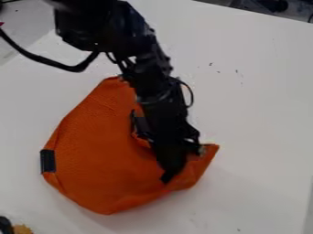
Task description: Unfold the cloth from left to right
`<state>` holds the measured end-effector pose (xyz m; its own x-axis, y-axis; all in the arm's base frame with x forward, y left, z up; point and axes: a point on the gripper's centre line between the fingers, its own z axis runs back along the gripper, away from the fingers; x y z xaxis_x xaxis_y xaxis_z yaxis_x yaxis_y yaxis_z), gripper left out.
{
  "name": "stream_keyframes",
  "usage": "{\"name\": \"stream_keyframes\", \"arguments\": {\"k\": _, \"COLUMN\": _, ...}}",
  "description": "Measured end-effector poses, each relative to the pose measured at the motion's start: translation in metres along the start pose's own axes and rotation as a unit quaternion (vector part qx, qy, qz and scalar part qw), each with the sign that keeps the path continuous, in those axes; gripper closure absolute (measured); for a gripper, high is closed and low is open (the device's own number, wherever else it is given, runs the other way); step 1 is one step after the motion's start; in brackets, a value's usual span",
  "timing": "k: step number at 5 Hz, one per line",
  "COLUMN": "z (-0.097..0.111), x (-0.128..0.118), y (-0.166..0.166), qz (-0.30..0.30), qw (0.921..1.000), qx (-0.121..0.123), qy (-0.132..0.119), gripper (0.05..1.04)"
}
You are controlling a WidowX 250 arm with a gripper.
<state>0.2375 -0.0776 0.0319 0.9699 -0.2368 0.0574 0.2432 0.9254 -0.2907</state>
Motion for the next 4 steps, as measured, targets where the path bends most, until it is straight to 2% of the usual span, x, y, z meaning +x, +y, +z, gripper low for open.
{"name": "stream_keyframes", "arguments": {"k": 1, "z": 0.005, "x": -0.001, "y": -0.017, "qz": -0.005, "qw": 0.9954, "qx": 0.095, "qy": 0.014, "gripper": 0.598}}
{"name": "stream_keyframes", "arguments": {"k": 2, "z": 0.01, "x": -0.002, "y": -0.024, "qz": 0.012, "qw": 0.9934, "qx": 0.112, "qy": 0.022, "gripper": 0.29}}
{"name": "stream_keyframes", "arguments": {"k": 3, "z": 0.004, "x": -0.005, "y": -0.037, "qz": 0.035, "qw": 0.9919, "qx": 0.122, "qy": 0.006, "gripper": 0.081}}
{"name": "stream_keyframes", "arguments": {"k": 4, "z": 0.005, "x": -0.004, "y": -0.036, "qz": 0.044, "qw": 0.9898, "qx": 0.136, "qy": -0.005, "gripper": 0.079}}
